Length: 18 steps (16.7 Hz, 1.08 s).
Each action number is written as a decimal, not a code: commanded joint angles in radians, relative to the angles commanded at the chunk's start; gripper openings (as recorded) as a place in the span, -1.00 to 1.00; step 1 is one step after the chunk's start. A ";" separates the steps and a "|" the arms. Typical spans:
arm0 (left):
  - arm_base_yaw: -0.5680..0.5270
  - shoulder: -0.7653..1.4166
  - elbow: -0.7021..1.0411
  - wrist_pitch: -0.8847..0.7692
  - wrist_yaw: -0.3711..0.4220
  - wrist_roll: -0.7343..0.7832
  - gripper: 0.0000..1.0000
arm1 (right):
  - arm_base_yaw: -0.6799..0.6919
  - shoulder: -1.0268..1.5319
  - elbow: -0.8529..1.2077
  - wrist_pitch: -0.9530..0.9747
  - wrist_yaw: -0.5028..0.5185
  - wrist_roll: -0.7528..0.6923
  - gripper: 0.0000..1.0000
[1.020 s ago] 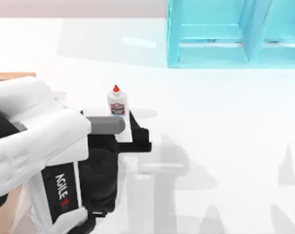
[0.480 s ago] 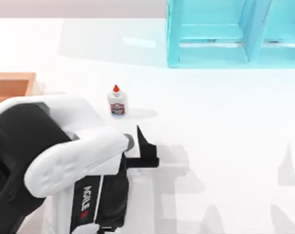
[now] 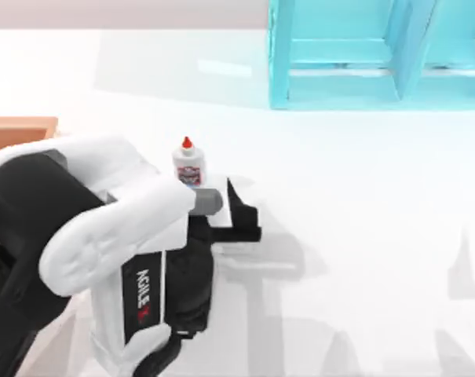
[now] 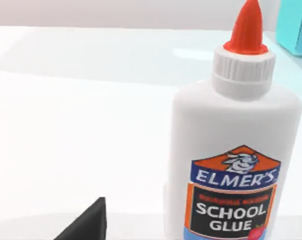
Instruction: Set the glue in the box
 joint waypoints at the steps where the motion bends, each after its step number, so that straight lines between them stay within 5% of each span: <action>1: 0.024 0.010 0.039 -0.026 0.024 0.004 1.00 | 0.000 0.000 0.000 0.000 0.000 0.000 1.00; 5: 0.108 0.047 0.172 -0.115 0.107 0.016 1.00 | 0.000 0.000 0.000 0.000 0.000 0.000 1.00; 10: 0.122 0.052 0.191 -0.130 0.121 0.018 1.00 | 0.000 0.000 0.000 0.000 0.000 0.000 1.00; 18: 0.122 0.052 0.191 -0.130 0.121 0.018 -0.21 | 0.000 0.000 0.000 0.000 0.000 0.000 1.00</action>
